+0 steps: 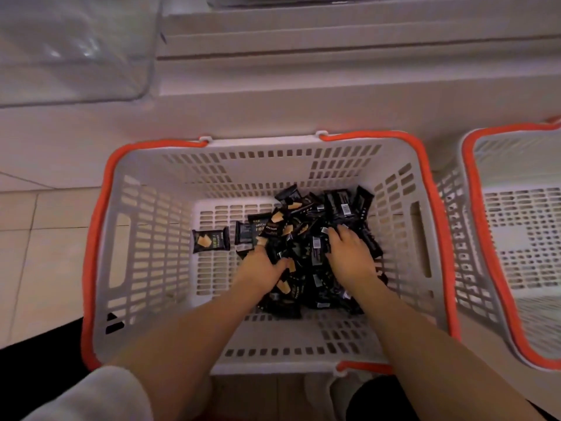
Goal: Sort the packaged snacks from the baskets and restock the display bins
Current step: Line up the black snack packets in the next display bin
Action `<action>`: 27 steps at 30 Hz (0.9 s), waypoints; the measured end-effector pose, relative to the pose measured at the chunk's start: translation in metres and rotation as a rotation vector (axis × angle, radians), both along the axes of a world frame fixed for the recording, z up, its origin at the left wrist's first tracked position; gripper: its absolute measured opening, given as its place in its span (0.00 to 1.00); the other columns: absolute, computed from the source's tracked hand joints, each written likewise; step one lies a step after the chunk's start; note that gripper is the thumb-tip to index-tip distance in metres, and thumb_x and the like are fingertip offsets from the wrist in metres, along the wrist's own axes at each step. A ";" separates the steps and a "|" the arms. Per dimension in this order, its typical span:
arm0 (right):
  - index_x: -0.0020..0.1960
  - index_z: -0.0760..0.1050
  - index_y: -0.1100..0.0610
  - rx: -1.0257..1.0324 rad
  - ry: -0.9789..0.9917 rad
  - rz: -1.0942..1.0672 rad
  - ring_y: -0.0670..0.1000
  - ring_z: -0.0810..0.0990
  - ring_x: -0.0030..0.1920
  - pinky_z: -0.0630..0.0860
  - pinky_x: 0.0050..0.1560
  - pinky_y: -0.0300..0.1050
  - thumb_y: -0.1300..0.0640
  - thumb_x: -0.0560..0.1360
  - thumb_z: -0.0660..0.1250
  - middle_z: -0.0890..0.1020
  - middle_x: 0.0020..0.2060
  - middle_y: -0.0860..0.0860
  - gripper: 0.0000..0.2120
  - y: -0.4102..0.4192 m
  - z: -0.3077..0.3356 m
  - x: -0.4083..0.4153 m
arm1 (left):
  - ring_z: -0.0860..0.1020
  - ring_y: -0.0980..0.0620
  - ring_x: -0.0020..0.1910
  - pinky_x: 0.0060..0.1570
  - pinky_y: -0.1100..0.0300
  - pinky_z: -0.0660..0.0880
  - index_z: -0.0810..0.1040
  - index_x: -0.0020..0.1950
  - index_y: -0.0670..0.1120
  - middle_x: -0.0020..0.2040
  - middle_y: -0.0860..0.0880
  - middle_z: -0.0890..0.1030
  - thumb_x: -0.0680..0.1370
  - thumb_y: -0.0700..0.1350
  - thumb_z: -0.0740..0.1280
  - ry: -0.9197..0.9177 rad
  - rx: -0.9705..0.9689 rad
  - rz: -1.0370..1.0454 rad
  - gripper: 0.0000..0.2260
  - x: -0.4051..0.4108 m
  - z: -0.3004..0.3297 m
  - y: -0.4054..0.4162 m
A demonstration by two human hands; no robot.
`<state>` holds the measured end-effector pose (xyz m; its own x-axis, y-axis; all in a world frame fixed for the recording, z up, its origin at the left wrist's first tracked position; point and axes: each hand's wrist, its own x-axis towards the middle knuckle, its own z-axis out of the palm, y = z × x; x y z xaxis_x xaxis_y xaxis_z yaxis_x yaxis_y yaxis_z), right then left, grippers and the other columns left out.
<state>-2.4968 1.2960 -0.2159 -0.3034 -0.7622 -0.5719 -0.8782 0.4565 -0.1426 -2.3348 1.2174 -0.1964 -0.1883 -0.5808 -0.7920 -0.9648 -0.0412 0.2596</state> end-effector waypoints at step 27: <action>0.60 0.70 0.60 -0.289 -1.351 -1.491 0.56 0.78 0.52 0.78 0.45 0.50 0.66 0.77 0.57 0.78 0.55 0.61 0.12 -0.021 0.076 0.085 | 0.74 0.45 0.59 0.60 0.57 0.70 0.78 0.62 0.42 0.61 0.44 0.76 0.71 0.30 0.67 0.616 -0.634 -0.190 0.20 0.046 0.073 0.018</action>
